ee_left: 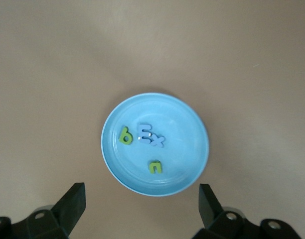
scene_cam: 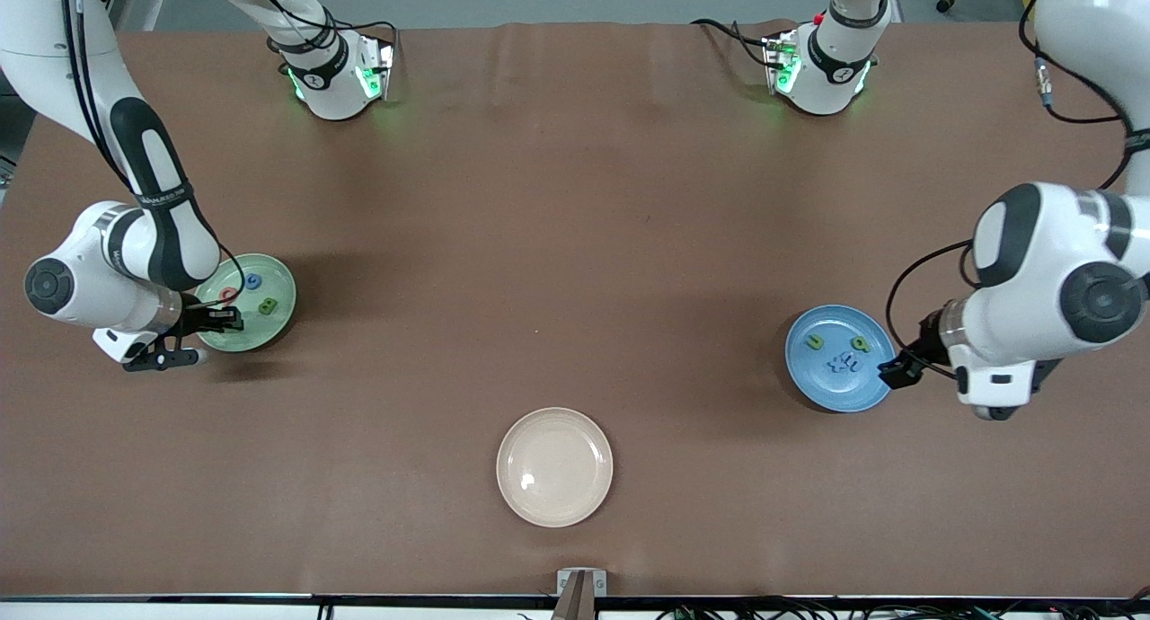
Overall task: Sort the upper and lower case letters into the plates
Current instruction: 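Open both grippers to drop b and N onto the plates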
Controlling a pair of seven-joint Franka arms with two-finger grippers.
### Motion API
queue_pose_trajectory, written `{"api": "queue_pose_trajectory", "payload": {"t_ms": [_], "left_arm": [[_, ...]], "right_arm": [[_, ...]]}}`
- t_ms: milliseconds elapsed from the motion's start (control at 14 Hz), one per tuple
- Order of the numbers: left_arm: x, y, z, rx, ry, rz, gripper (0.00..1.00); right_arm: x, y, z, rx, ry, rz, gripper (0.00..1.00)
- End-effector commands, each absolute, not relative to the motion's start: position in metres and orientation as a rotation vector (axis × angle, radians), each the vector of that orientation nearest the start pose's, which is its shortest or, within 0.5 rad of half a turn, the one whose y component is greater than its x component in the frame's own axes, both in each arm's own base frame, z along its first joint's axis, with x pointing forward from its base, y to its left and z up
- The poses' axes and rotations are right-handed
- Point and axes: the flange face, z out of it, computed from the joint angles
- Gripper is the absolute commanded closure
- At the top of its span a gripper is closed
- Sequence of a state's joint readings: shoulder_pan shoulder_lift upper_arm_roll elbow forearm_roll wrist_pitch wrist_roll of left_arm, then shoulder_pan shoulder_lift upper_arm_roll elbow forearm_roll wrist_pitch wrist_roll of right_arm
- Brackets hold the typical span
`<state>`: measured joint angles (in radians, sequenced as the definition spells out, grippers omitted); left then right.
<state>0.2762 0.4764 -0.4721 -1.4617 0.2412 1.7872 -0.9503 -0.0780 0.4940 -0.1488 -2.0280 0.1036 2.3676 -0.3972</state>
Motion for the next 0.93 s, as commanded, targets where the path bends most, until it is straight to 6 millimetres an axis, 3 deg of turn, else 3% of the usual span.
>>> {"api": "queue_pose_trajectory", "payload": {"t_ms": [0,143,286,571,786,857], "left_arm": [[0.668,-0.063,0.475,-2.937,-0.896,0.038,0.00],[0.659,-0.054,0.506,-2.987,-0.658,-0.010,0.00],[0.655,-0.033,0.524,-3.013,-0.471,-0.035,0.00],[0.635,0.004,0.569,-3.014,-0.176,-0.069,0.00],[0.619,0.014,0.587,-3.007,-0.137,-0.029,0.00],[0.613,0.017,0.593,-3.002,-0.141,-0.007,0.00]], "right_arm": [[0.565,-0.121,0.188,-3.080,-0.139,0.213,0.79],[0.566,-0.121,0.195,-3.083,-0.137,0.199,0.00],[0.569,-0.117,0.218,-3.075,-0.147,0.192,0.00],[0.566,-0.100,0.301,-3.051,-0.041,0.226,0.01],[0.559,-0.072,0.367,-3.100,0.038,0.277,0.03],[0.554,-0.052,0.390,-3.114,0.078,0.277,0.02]]}}
